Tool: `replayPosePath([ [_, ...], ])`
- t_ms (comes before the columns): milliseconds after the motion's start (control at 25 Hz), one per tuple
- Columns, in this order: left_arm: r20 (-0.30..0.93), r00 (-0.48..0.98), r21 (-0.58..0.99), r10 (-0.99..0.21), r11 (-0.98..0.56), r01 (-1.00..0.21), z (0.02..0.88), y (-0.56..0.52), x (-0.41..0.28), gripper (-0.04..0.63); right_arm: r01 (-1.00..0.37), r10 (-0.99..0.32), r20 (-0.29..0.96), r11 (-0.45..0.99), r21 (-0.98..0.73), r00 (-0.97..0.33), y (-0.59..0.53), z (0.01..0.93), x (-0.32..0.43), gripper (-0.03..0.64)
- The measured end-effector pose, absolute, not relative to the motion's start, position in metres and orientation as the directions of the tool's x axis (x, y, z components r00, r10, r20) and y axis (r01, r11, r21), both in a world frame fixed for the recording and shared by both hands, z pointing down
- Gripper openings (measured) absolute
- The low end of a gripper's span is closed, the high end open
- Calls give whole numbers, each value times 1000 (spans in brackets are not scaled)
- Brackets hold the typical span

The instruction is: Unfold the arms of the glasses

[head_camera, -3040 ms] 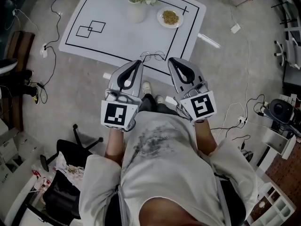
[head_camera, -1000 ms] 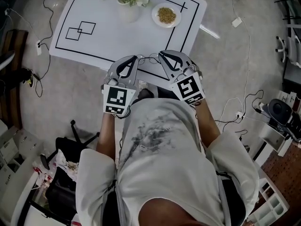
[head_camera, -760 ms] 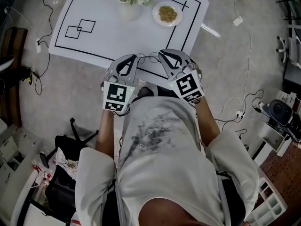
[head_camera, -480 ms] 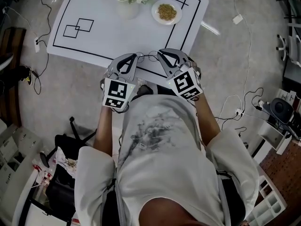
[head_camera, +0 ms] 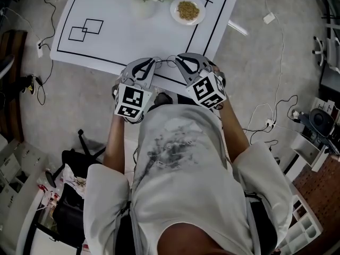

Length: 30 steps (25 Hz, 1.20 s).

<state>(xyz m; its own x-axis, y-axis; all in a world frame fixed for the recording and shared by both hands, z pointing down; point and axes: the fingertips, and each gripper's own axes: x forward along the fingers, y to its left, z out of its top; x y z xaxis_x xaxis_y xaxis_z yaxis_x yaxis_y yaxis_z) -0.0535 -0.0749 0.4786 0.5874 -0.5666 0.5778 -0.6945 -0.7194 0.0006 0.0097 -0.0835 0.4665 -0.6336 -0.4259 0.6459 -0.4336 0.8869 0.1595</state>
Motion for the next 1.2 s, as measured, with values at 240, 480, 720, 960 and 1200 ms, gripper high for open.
replayPosePath([
  [240, 608, 587, -17, -534, -748, -663, 493, -75, -56, 38, -408, -395, 671, 901, 149, -627, -82, 480, 9, 18],
  [480, 630, 591, -38, -504, -780, -624, 508, -75, -58, 44, -381, -365, 700, 914, 143, -614, -81, 496, 9, 66],
  [720, 669, 578, -70, -467, -814, -577, 527, -76, -59, 49, -349, -333, 725, 927, 136, -602, -82, 512, 12, 81],
  [960, 702, 575, -75, -420, -847, -526, 543, -76, -60, 61, -330, -307, 750, 936, 126, -586, -83, 526, 15, 91],
  [1200, 728, 574, -67, -376, -872, -486, 557, -75, -60, 65, -304, -280, 776, 945, 120, -566, -81, 541, 18, 98],
])
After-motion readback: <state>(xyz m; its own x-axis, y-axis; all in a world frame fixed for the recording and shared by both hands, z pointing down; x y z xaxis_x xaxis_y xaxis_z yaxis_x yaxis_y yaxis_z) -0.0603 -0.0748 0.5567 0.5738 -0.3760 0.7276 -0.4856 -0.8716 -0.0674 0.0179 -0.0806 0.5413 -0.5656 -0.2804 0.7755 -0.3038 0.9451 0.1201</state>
